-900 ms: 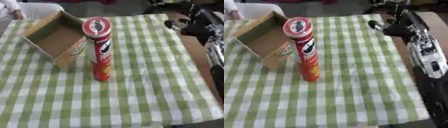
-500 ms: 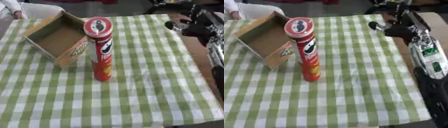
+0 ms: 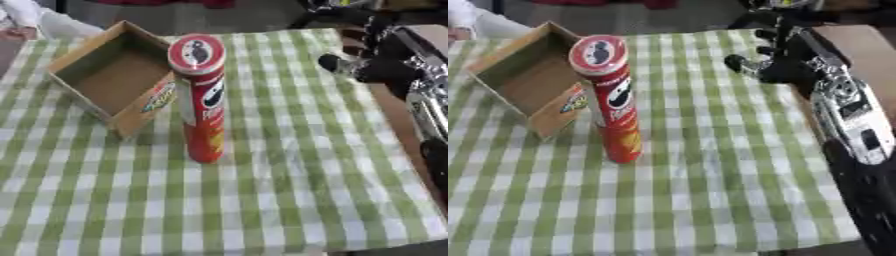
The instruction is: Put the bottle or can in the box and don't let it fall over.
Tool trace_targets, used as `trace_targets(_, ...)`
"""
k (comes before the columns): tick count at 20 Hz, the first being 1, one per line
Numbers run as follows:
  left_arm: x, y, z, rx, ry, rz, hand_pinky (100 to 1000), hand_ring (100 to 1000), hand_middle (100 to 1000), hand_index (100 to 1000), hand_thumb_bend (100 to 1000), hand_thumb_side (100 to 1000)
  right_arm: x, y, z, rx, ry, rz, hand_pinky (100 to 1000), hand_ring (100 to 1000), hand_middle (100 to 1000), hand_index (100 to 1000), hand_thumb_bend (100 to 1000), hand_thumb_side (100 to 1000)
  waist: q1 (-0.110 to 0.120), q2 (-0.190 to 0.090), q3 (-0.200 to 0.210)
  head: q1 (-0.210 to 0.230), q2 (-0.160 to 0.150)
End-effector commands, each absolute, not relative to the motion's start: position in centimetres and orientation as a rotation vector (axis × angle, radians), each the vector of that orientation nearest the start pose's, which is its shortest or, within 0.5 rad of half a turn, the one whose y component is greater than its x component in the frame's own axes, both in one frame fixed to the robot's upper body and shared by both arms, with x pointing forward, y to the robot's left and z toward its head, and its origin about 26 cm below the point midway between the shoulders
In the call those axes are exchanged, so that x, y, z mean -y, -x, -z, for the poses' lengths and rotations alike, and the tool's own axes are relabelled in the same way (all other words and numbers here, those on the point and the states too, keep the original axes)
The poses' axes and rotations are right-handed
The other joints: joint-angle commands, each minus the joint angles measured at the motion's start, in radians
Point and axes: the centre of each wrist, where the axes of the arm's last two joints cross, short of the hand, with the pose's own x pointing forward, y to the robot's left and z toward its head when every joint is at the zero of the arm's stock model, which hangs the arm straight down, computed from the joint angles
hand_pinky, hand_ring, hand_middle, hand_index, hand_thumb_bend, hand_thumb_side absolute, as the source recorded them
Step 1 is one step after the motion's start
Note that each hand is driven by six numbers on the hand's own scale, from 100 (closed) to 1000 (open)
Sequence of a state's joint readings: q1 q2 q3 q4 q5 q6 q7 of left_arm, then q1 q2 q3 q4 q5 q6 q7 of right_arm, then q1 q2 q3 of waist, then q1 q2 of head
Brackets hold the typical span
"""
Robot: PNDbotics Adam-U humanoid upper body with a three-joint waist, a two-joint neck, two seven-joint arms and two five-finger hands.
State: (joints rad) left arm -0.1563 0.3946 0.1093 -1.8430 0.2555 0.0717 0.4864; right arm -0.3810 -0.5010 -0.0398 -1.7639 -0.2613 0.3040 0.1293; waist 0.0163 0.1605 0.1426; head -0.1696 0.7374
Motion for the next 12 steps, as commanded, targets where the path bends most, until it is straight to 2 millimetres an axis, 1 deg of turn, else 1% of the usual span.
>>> trace_targets(1,-32.9,-29.8,-15.1,1.965,-0.440,-0.323,838,898,746,770,554,676,31.2,-33.3,-21.2,1.823,0.020,-0.440,951,1000,1000,916,566,100,0.000,-0.015,0.001,0.000,-0.004)
trace_targets(2,-32.9,-29.8,-15.1,1.965,-0.440,-0.323,838,898,746,770,554,676,31.1,-33.3,-21.1,1.820,0.006,-0.448,950,1000,1000,915,566,100,0.000,-0.014,0.002,0.000,-0.004)
trace_targets(3,-32.9,-29.8,-15.1,1.965,-0.440,-0.323,838,898,746,770,554,676,30.9,-33.2,-21.1,1.818,-0.007,-0.454,951,1000,1000,914,609,100,0.000,-0.014,0.002,0.000,-0.004)
trace_targets(4,-32.9,-29.8,-15.1,1.964,-0.439,-0.322,838,898,746,770,553,676,30.7,-33.2,-21.1,1.814,-0.022,-0.462,951,1000,1000,914,566,100,0.000,-0.014,0.002,0.000,-0.004)
trace_targets(12,-32.8,-29.8,-15.1,1.963,-0.432,-0.320,837,898,746,770,553,676,29.3,-33.3,-20.6,1.773,-0.140,-0.498,954,1000,1000,908,561,100,0.000,-0.012,0.007,-0.003,-0.006)
